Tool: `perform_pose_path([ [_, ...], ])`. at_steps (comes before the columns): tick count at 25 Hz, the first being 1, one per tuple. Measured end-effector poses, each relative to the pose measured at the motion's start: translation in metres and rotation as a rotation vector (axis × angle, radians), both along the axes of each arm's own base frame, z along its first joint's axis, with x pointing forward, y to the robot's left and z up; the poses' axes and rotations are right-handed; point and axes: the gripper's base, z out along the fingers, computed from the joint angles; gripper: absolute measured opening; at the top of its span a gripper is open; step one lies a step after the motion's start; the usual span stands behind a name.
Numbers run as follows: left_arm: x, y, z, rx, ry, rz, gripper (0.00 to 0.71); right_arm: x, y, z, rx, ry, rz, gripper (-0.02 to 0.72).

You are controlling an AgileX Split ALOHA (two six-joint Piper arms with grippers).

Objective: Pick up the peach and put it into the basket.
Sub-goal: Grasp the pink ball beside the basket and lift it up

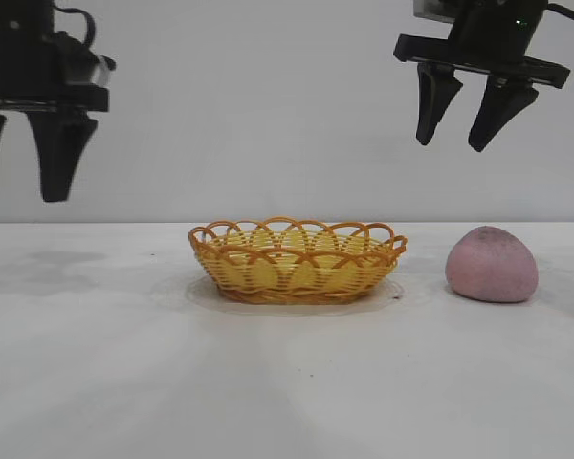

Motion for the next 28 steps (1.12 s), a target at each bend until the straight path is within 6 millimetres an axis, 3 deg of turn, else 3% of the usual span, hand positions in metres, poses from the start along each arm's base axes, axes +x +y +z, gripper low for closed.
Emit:
perform_pose_path([
  [5,-0.025,0.035,0.016,0.011,0.004,0.076,0.557,0.0,0.0,0.0,0.0,0.0,0.0,0.449],
  [10,-0.066,0.042,0.035,-0.013,0.005,0.1,0.557,0.0,0.0,0.0,0.0,0.0,0.0,0.449],
  [19,-0.163,0.046,0.079,-0.063,-0.084,0.133,0.557,0.0,0.0,0.0,0.0,0.0,0.0,0.449],
  [28,-0.267,0.053,0.097,-0.092,-0.292,0.126,0.557,0.0,0.0,0.0,0.0,0.003,-0.001,0.449],
])
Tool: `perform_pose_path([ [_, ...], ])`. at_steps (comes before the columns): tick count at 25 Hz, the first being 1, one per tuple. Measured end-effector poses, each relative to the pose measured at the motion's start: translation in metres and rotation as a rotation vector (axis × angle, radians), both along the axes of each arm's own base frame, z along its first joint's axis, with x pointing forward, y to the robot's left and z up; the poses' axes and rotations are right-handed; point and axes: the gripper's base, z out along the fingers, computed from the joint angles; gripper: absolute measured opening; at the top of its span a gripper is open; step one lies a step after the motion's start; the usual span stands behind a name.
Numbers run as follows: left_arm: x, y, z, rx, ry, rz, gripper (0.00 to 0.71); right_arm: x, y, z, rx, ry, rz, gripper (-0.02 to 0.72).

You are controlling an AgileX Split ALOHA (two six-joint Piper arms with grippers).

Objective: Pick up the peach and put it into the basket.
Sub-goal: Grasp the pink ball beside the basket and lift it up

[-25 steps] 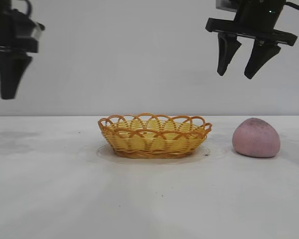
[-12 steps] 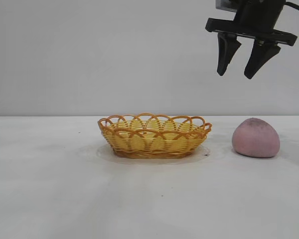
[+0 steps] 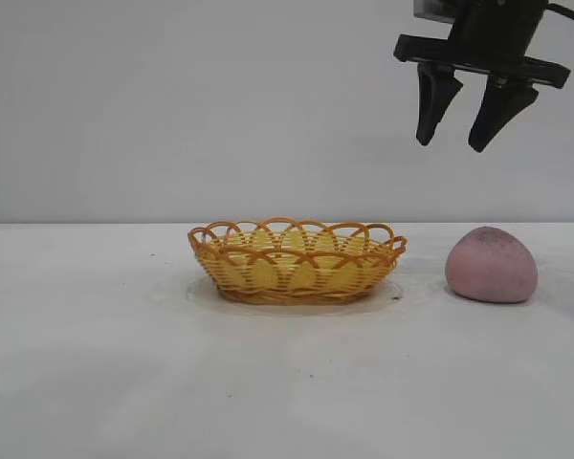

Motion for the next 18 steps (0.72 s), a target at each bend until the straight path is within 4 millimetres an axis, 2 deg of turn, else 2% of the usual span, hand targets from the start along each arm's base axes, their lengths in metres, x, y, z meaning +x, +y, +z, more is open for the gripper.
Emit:
perform_pose_path([
  [8,-0.07,0.004,-0.017,-0.013,-0.271,-0.03,0.557,0.0,0.0,0.0,-0.001,0.005,0.001,0.449],
  [14,-0.106,0.005,-0.032,-0.036,-0.426,-0.035,0.557,-0.004,0.0,-0.002,-0.008,0.048,0.01,0.449],
  [18,-0.127,0.007,-0.032,-0.042,-0.559,-0.037,0.557,-0.007,-0.001,-0.003,-0.012,0.079,0.014,0.449],
])
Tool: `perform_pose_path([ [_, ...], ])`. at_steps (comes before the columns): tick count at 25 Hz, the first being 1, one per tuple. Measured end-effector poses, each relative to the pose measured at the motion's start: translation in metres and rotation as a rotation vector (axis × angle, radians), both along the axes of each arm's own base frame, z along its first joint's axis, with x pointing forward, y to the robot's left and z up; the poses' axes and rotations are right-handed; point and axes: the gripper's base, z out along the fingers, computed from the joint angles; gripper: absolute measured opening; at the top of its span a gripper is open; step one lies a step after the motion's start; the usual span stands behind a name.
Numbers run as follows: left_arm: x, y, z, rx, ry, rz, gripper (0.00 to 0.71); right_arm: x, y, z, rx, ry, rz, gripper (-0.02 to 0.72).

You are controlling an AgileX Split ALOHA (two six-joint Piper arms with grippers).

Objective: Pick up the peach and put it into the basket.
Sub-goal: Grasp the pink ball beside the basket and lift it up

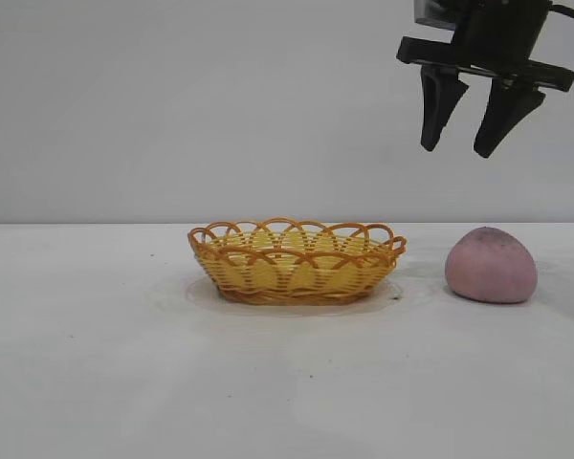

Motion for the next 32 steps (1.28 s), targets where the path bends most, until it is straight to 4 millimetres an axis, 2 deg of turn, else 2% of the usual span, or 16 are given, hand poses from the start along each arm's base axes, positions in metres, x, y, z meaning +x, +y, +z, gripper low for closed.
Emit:
perform_pose_path([
  [6,-0.023,0.002,0.0,-0.01,-0.141,0.0,0.557,-0.003,0.0,-0.001,-0.005,0.036,0.006,0.449],
  [10,-0.024,0.001,0.0,-0.014,-0.145,-0.003,0.557,-0.005,-0.001,0.0,-0.008,0.045,0.009,0.449],
  [21,-0.024,0.001,0.0,-0.015,-0.145,0.0,0.557,-0.017,-0.003,0.023,-0.027,0.049,0.074,0.449],
  [22,-0.024,0.001,0.0,-0.015,-0.145,0.002,0.557,-0.019,-0.003,0.023,-0.032,0.063,0.081,0.407],
  [24,-0.023,0.001,0.0,-0.013,-0.145,0.031,0.557,-0.023,-0.005,0.025,-0.047,0.088,0.094,0.393],
  [26,-0.023,0.001,0.0,-0.01,-0.145,0.065,0.557,-0.026,-0.007,0.026,-0.071,0.115,0.107,0.33],
  [32,-0.023,0.0,0.0,-0.007,-0.146,0.102,0.557,-0.033,-0.009,0.025,-0.106,0.182,0.123,0.336],
])
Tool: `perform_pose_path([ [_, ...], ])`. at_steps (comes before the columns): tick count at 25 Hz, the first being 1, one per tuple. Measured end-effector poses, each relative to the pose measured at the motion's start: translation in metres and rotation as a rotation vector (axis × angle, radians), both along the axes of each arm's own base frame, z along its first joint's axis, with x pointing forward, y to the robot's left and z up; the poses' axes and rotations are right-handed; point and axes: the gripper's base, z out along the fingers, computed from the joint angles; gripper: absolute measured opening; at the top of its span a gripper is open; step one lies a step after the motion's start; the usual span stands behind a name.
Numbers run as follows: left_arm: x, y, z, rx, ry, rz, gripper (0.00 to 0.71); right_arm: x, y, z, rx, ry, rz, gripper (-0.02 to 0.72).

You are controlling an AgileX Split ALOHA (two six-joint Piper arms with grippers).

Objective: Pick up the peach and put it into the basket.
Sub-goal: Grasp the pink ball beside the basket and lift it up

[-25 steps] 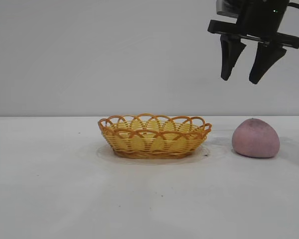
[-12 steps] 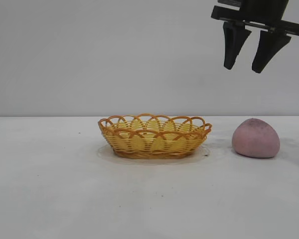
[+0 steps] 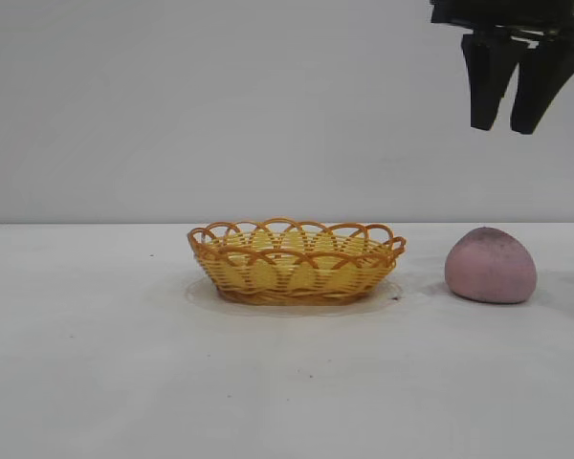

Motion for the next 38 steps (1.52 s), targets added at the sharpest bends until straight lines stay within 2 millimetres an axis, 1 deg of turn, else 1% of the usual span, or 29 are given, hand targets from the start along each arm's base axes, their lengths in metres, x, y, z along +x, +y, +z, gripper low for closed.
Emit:
perform_pose_path([
  [2,0.0,0.0,0.0,0.0,0.0,0.0,0.557,-0.002,0.002,0.0,-0.008,0.01,0.004,0.336],
  [6,0.0,0.0,0.0,0.0,0.0,0.0,0.557,-0.005,0.019,-0.004,-0.011,0.027,0.028,0.336],
  [8,0.0,0.0,0.0,0.0,0.0,0.0,0.557,-0.006,0.029,-0.016,-0.021,0.07,0.036,0.336],
  [10,0.0,0.0,0.0,0.0,0.0,0.0,0.557,-0.006,0.035,-0.029,-0.033,0.116,0.032,0.336],
  [13,0.0,0.0,0.0,0.0,0.0,0.0,0.557,-0.004,0.036,-0.044,-0.063,0.151,0.012,0.336],
  [23,0.0,0.0,0.0,0.0,0.0,0.0,0.557,0.001,0.036,-0.073,-0.097,0.214,0.006,0.336],
  [24,0.0,0.0,0.0,0.0,0.0,0.0,0.557,0.001,0.036,-0.075,-0.098,0.218,0.006,0.288],
  [25,0.0,0.0,0.0,0.0,0.0,0.0,0.557,0.001,0.036,-0.077,-0.1,0.225,0.006,0.268],
  [26,0.0,0.0,0.0,0.0,0.0,0.0,0.557,0.002,0.036,-0.079,-0.102,0.23,0.006,0.277],
  [27,0.0,0.0,0.0,0.0,0.0,0.0,0.557,0.002,0.036,-0.081,-0.104,0.234,0.007,0.211],
  [30,0.0,0.0,0.0,0.0,0.0,0.0,0.557,0.003,0.036,-0.089,-0.119,0.247,0.012,0.089],
  [33,0.0,0.0,0.0,0.0,0.0,0.0,0.557,0.003,0.035,-0.09,-0.127,0.247,0.016,0.0],
  [36,0.0,0.0,0.0,0.0,0.0,0.0,0.557,0.003,0.035,-0.088,-0.129,0.242,0.02,0.0],
  [38,0.0,0.0,0.0,0.0,0.0,0.0,0.557,0.003,0.034,-0.081,-0.127,0.222,0.023,0.0],
])
